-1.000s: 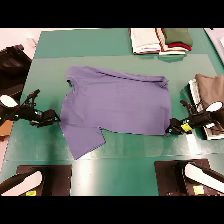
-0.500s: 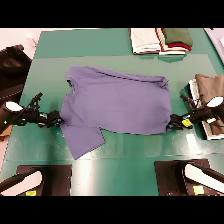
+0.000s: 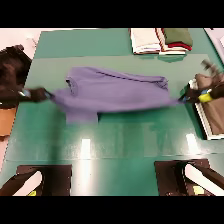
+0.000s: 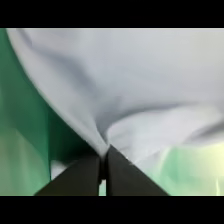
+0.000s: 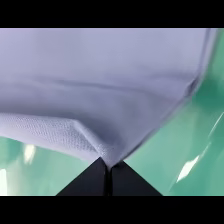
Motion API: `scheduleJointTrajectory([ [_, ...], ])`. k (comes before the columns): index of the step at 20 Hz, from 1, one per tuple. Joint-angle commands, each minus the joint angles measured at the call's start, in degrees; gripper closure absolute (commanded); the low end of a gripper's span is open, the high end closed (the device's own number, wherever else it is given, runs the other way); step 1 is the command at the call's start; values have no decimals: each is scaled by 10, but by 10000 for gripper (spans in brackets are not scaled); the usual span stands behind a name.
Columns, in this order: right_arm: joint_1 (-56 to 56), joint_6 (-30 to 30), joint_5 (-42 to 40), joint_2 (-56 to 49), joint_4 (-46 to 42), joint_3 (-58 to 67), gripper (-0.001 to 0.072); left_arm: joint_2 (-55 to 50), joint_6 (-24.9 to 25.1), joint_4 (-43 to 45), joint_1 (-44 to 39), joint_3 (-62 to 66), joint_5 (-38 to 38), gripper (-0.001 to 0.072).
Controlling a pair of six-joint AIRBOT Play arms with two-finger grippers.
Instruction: Fold the shirts.
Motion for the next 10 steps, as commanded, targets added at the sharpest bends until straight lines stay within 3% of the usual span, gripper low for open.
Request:
scheduleJointTrajectory([
  [1,0,3,-34,70,1,149,694,86,-18,-1,0,187,3,681],
  [6,0,3,-86,141,-6,378,694,113,-67,9,0,485,26,681],
  [10,0,18,-82,154,-8,480,694,113,-107,25,0,610,57,682],
])
